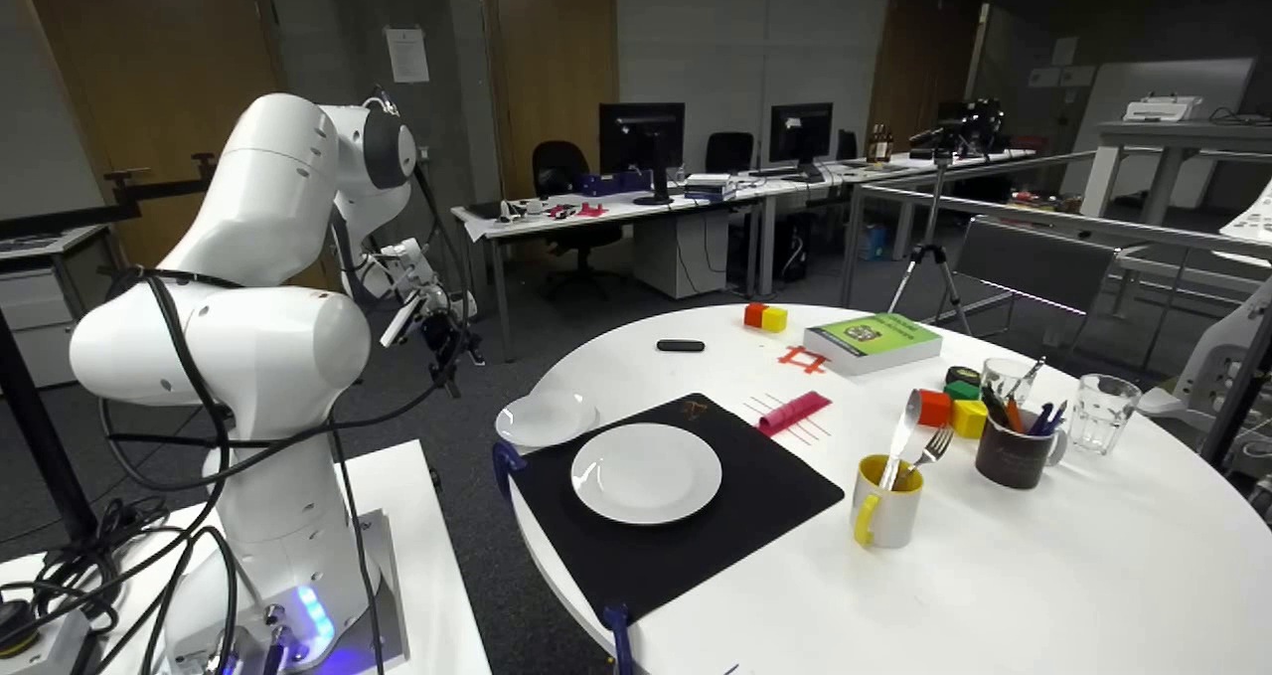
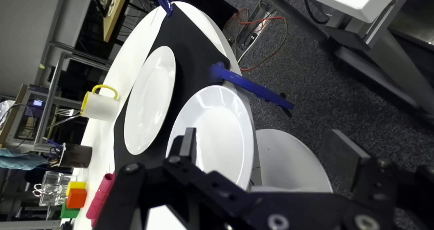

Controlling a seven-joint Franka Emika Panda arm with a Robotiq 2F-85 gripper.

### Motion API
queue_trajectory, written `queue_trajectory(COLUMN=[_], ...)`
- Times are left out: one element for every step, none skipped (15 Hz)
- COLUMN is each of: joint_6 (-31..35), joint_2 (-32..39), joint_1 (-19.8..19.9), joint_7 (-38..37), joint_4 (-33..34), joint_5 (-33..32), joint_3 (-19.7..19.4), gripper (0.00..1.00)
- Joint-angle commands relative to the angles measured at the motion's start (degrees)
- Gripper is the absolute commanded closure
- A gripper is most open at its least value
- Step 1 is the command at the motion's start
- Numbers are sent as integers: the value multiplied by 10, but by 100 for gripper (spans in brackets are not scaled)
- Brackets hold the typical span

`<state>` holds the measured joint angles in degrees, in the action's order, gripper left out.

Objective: Pick up the smaller white plate and put it on the other white plate

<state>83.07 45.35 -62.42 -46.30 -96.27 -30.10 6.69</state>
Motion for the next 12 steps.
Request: queue_trajectory(joint_6=[-46, -51, -51, -52, -52, -46, -43, -36, -29, -26, -21, -16], joint_2=[9, 9, 9, 10, 10, 10, 11, 12, 12, 13, 13, 13], joint_1=[-10, -8, -7, -5, -5, -3, -2, 0, 2, 4, 6, 9], joint_7=[8, 7, 6, 4, 5, 5, 4, 4, 4, 4, 5, 6], joint_4=[11, 7, 4, 1, -2, -7, -10, -14, -19, -21, -25, -28], joint_5=[-27, -34, -42, -50, -59, -69, -78, -89, -99, -109, -118, -128], joint_3=[-14, -14, -14, -15, -14, -14, -13, -12, -11, -10, -8, -7], gripper=[0, 0, 0, 0, 0, 0, 0, 0, 0, 0, 0, 0])
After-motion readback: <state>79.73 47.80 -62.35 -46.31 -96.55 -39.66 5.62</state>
